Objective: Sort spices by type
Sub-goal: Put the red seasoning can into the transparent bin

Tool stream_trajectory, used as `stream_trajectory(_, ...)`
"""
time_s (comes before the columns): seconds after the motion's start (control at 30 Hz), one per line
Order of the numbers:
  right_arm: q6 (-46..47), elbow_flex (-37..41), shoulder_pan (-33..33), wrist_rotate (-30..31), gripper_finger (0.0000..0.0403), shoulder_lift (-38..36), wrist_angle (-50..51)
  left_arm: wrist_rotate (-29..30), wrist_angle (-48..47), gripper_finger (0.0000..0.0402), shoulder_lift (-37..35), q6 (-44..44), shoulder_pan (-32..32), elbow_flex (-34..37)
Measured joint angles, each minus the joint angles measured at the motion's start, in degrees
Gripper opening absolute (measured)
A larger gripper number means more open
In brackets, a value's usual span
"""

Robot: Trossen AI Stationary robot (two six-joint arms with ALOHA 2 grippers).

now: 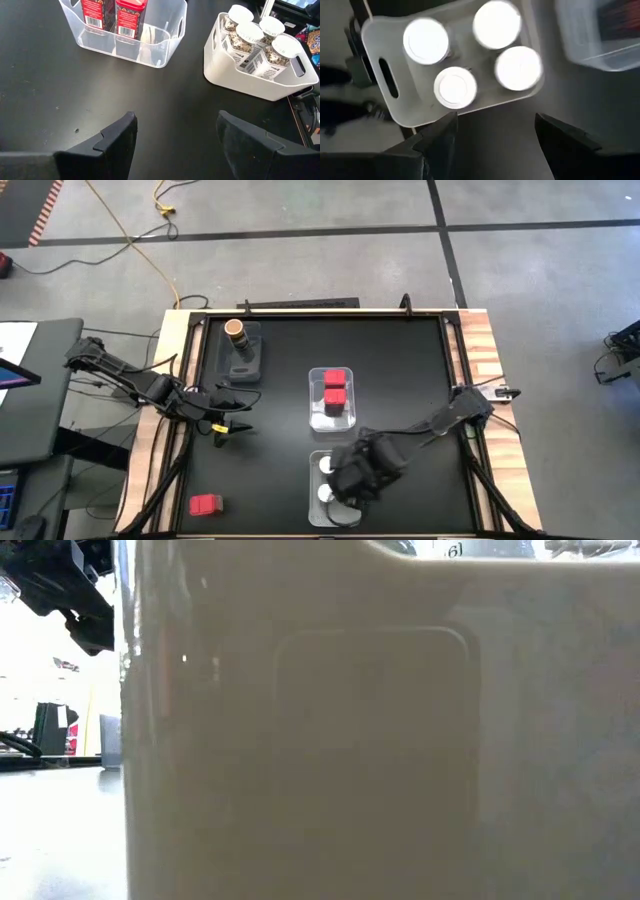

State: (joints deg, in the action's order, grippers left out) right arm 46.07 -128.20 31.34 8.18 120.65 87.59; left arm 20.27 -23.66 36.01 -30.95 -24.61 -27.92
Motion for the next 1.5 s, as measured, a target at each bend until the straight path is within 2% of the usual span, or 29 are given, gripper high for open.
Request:
stream_trajectory(0.17, 6.95, 0.02, 3.41, 8.22, 0.0292, -3.65, 2.65, 0.00, 0.02, 0.0261, -0.01, -0.14, -0.01, 0.00)
stream_trajectory(0.3, 10.05, 2.58, 5.26, 11.43, 0.0292, -6.19, 2.16, 0.00, 0.02, 0.0261, -0.02, -0.14, -0.01, 0.00)
stream_trajectory(0.43, 14.25, 8.60, 6.37, 13.50, 0.0292, -8.58, 1.46, 0.00, 0.03, 0.0261, -0.02, -0.15, -0.01, 0.00)
stream_trajectory(0.63, 19.42, 22.43, 7.36, 13.68, 0.0292, -14.68, -5.40, 0.00, 0.28, 0.0261, -0.02, -0.16, 0.00, 0.00)
stream_trajectory(0.87, 25.84, 41.20, 8.06, 14.47, 0.0292, -27.23, -17.09, 0.00, 0.24, 0.0261, 0.00, -0.16, -0.01, 0.00)
stream_trajectory(1.1, 33.79, 55.96, 8.02, 14.50, 0.0292, -38.36, -19.13, 0.00, 0.36, 0.0261, -0.01, -0.16, 0.01, 0.00)
stream_trajectory(1.23, 38.71, 60.73, 7.93, 14.50, 0.0292, -42.54, -19.19, 0.02, 0.49, 0.0261, 0.00, -0.81, 0.01, 0.00)
stream_trajectory(1.33, 41.30, 63.03, 7.90, 14.50, 0.0292, -44.42, -19.26, 1.13, 1.30, 0.0261, 0.00, -7.55, 0.01, 0.00)
stream_trajectory(1.4, 41.54, 63.62, 7.65, 14.50, 0.0292, -44.66, -19.10, 2.42, 1.63, 0.0261, -0.02, -11.46, 0.01, 0.00)
stream_trajectory(1.5, 39.96, 63.73, 6.79, 14.50, 0.0292, -44.55, -19.15, 2.32, 1.66, 0.0261, 0.16, -12.91, 0.01, 0.00)
